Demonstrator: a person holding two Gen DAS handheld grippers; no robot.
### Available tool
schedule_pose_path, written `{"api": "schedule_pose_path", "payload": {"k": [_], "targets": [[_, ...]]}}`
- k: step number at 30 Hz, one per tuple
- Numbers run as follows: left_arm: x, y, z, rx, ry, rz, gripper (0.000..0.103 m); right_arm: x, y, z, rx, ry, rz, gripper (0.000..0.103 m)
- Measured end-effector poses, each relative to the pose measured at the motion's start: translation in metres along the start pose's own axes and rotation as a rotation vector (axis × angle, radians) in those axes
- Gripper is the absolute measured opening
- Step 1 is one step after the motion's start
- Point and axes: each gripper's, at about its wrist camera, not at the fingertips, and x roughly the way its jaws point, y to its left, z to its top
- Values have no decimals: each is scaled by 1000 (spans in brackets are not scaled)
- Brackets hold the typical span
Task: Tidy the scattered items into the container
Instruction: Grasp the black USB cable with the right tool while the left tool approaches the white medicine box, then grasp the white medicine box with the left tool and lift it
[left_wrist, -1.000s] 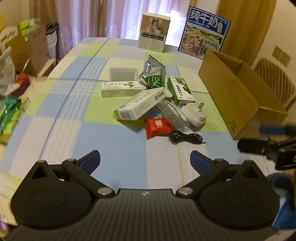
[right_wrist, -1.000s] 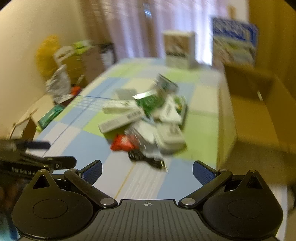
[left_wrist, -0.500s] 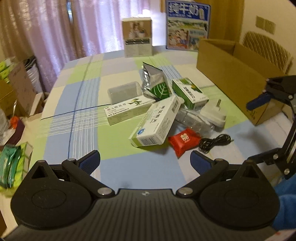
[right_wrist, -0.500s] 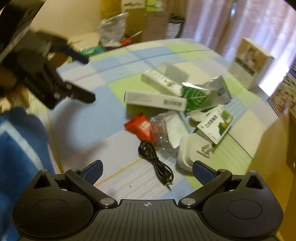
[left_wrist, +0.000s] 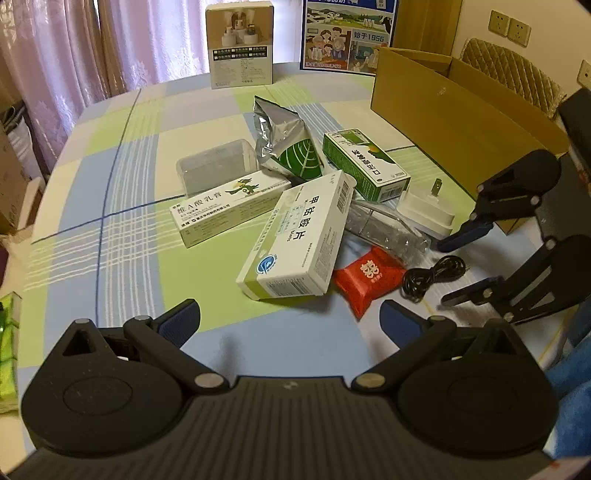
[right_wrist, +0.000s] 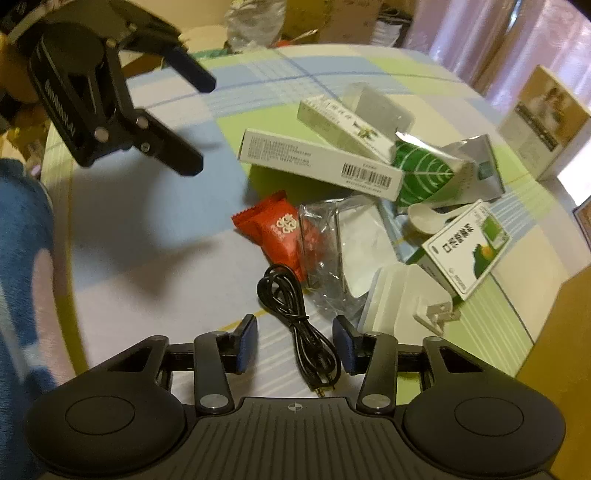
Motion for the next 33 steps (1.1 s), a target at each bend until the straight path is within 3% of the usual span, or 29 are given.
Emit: {"api": "schedule_pose_path", "payload": {"k": [3,7,10,16,23,25,27,33], "targets": [[6,4,3,0,-1,-12,102,6,-4,2,-4,10,18,35],[13,7,11,5,-6,-29,102,7,-12,1,44,15,36,15],[20,10,18,8,-6,-34,102,2,-10,0,62,12,53,10],[38,15,35,0,12,-81,102,-13,-1,2,112,-36,36,10],[68,26,49,-37,85,-147,98,-10,4,1,170,-15,9,10],[76,30,50,-55,117,-176,93,-9,5,0,176,-8,2,10],[81,31,48,-64,152,-179,77,-10,5,-3,184,-10,-6,10],[64,17,33,-15,144,-118,72,-17,4,-5,208,-12,-47,10]]}}
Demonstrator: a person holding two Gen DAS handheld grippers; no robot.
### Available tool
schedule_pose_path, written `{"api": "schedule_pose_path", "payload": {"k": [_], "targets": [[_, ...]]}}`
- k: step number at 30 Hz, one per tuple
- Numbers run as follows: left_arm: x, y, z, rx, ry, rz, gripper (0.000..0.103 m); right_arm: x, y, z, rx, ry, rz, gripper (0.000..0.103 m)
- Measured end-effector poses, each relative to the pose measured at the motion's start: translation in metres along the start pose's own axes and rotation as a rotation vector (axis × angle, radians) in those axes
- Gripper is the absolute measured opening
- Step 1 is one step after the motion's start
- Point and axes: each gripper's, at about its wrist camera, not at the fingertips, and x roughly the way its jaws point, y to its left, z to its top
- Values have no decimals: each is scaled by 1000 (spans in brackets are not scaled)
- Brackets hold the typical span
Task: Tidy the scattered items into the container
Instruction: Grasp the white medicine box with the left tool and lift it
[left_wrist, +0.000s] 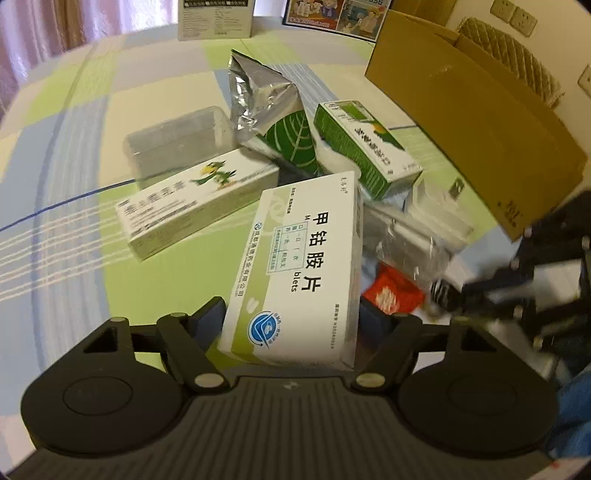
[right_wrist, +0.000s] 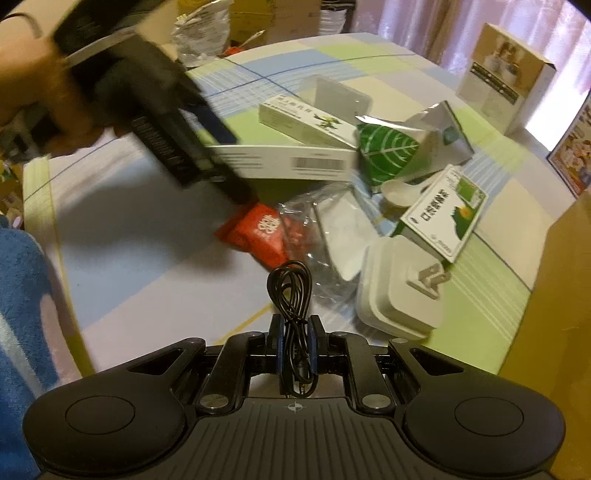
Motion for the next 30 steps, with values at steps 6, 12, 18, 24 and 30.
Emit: {"api": "schedule_pose_path", "payload": {"k": [6,12,18,24,30], "targets": [[-27,-29,-45,107,29,193,72,-1,1,-2,-14,24,-12,10],[-43,-24,-56,18,-3,125,86,1,3,-3,-23,38,-17,10],[-33,-24,-39,38,5,132,87,2,-1,-4,1,45,-13,10],[-8,-24,-42,40,60,154,74,4,-10,-5,54,54,24,10],[-14,-25,-49,13,44,161,67,7,-16,-5,88,56,49,10]]}}
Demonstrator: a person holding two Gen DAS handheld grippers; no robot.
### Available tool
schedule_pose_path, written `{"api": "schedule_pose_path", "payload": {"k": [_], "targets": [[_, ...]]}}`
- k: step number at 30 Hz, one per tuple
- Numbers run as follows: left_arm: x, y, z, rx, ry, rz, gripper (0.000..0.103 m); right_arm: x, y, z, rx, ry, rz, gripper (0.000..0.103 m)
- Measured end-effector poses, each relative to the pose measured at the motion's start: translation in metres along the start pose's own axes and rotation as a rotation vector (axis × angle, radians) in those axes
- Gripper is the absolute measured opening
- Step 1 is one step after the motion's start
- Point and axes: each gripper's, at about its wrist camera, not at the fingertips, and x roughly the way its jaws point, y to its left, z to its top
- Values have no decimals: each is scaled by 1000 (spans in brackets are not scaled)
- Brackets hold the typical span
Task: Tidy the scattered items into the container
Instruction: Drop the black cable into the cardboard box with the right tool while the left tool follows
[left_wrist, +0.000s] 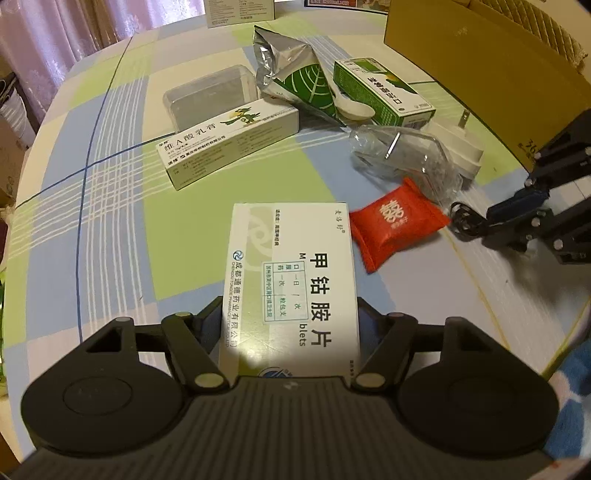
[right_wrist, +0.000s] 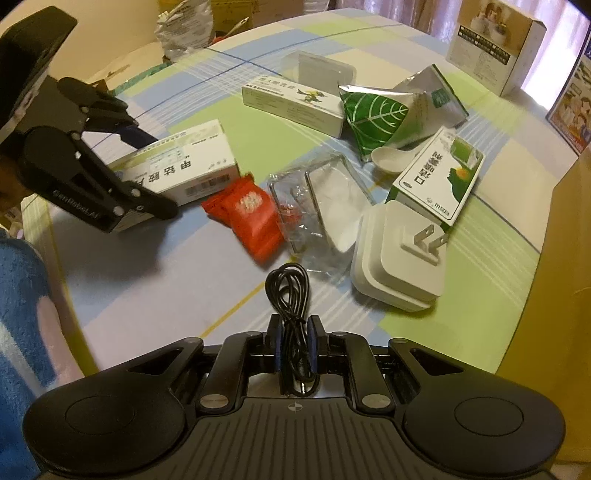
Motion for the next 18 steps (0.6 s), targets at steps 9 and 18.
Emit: {"api": "schedule_pose_path", "payload": {"k": [9,18], "targets": [[-2,-3,-4,-6,-6,0,69,4,-1,1,1,14,-8,14],[-9,-7,-4,-15,-10,4,67,-2,5,1,-31,-9,-52,10]]}}
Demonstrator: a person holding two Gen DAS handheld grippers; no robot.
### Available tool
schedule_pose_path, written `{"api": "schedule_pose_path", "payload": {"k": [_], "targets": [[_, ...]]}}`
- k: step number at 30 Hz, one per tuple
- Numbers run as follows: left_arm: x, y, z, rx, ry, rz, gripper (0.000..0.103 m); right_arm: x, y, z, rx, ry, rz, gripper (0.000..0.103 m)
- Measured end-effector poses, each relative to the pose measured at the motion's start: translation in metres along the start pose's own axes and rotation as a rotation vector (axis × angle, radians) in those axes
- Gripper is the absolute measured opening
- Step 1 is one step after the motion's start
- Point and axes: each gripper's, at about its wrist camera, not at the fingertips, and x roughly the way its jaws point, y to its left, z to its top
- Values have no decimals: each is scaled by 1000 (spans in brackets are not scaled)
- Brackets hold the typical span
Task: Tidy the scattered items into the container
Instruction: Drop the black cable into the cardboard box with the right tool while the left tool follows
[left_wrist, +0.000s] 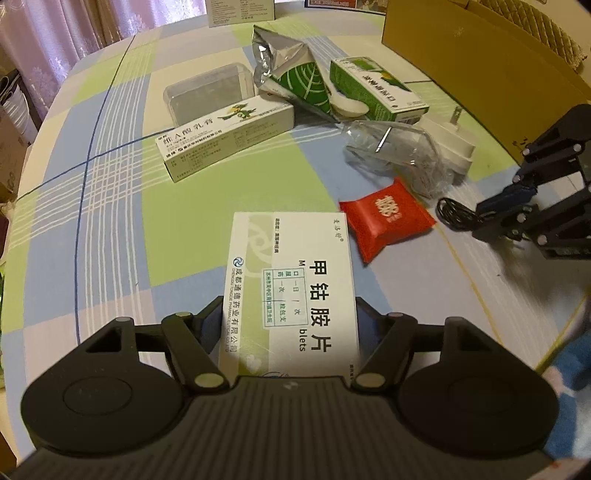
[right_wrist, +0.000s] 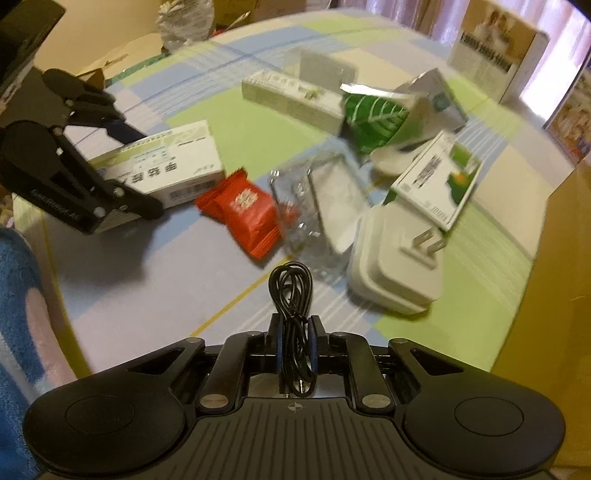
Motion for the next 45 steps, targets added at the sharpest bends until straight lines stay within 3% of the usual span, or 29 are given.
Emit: {"api": "schedule_pose_path", "payload": {"k": [8,15,26,32,37,45], "targets": [[-46,-6,0,-42,-74,15,67,-51,3,2,63,-103,-11,10],[-86,-39,11,-14,-141,-6,67,-102,4,-10,144,-196,-53,10],[-116,-132,70,102,-245,-110,67,-194,-68,-56,383,-334,-218,10],[-104,-190,122,132,-289,-190,67,-219,-131,-82,535,-359,-305,10],[-77,-230,164,131,-299,-240,67,-224,-166,-94,610,-375,-318,10],[-37,-254,210,101,-297,-252,67,-213,-201,-107,686,-384,-318,10]]}}
